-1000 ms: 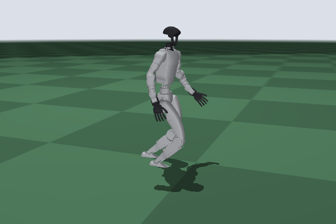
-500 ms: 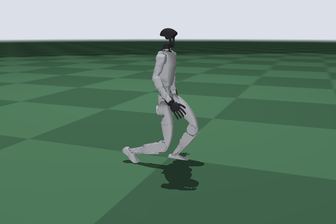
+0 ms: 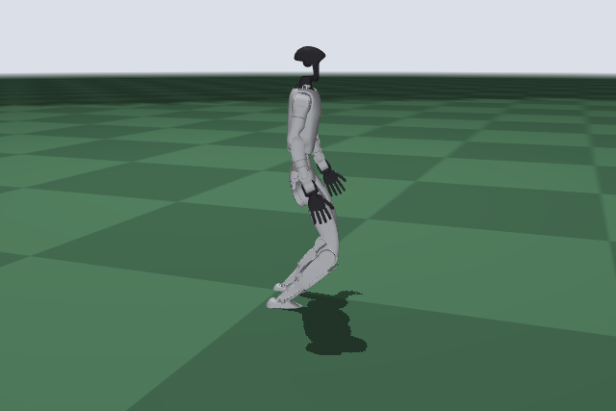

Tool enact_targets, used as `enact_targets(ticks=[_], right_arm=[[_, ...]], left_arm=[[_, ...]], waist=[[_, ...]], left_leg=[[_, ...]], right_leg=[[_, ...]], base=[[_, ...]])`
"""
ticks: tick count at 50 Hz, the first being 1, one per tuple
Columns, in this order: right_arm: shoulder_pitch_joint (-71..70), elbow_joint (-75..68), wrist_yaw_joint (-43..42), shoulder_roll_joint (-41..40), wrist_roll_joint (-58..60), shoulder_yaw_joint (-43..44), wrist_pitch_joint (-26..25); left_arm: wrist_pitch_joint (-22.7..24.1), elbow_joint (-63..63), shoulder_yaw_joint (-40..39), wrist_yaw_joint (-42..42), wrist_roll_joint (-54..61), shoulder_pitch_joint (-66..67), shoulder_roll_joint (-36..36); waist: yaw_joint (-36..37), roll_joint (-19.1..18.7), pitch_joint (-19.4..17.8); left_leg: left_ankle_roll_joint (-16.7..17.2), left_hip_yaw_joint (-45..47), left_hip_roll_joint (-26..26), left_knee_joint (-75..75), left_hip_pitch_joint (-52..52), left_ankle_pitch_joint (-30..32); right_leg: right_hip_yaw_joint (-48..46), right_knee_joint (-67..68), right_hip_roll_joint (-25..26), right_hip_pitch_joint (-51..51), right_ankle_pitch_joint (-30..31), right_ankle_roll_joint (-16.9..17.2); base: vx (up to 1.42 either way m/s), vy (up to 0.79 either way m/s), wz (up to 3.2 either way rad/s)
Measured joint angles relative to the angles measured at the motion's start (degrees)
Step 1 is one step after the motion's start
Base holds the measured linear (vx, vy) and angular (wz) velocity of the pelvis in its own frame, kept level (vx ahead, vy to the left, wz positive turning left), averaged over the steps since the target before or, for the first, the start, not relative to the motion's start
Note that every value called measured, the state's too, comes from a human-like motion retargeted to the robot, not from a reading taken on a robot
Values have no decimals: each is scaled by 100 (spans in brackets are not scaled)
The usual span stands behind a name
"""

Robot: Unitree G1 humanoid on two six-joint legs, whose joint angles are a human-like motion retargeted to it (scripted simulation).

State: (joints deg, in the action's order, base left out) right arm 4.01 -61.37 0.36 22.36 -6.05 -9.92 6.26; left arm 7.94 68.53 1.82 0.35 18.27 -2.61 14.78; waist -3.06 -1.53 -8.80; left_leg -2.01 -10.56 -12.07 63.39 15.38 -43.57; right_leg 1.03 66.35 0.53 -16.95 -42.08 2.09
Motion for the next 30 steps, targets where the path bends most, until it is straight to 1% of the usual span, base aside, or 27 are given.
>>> enact_targets(ticks=[7, 10, 13, 19, 26, 28, 30], right_arm=[[-357, 166, -108, 63, -114, -51, 129], [-474, 246, -59, 79, -153, -122, 159], [-557, 256, 30, 64, -173, -209, 170], [-585, 171, 235, -23, -158, -338, 149], [-526, 90, 387, -53, -151, -366, 109], [-489, 92, 404, -60, -137, -387, 106], [-535, 123, 443, -16, -129, -370, 100]], left_arm=[[-91, 534, -285, -113, -3, 280, -98], [-88, 570, -354, -191, 61, 360, -86], [-74, 495, -387, -228, 103, 378, -25], [-48, 213, -398, -239, 56, 365, 98], [-67, -57, -336, -310, -132, 325, 155], [-70, -104, -286, -349, -202, 347, 144], [-101, -175, -251, -427, -305, 295, 144]], waist=[[225, -192, -193], [289, -242, -204], [318, -215, -191], [333, -27, -196], [302, 234, -241], [300, 254, -326], [274, 310, -269]], left_leg=[[277, 156, 695, 129, -262, -48], [325, 382, 1003, 146, -300, -13], [320, 569, 1161, 41, -388, 16], [298, 603, 1067, -395, -700, 54], [255, 452, 687, -837, -946, 189], [227, 425, 600, -668, -912, 197], [198, 365, 475, -895, -902, 260]], right_leg=[[-505, -610, 313, 678, 21, -158], [-705, -815, 387, 877, 70, -222], [-878, -939, 366, 1038, 76, -281], [-1060, -1022, 208, 1298, -14, -379], [-1031, -838, -75, 1355, -134, -433], [-1006, -636, -136, 1329, -137, -430], [-933, -640, -193, 1222, -168, -458]], base=[[10, -16, 34], [5, -12, 57], [3, -9, 69], [2, -5, 63], [1, 0, 43], [-8, 4, 27], [-2, 3, 24]])
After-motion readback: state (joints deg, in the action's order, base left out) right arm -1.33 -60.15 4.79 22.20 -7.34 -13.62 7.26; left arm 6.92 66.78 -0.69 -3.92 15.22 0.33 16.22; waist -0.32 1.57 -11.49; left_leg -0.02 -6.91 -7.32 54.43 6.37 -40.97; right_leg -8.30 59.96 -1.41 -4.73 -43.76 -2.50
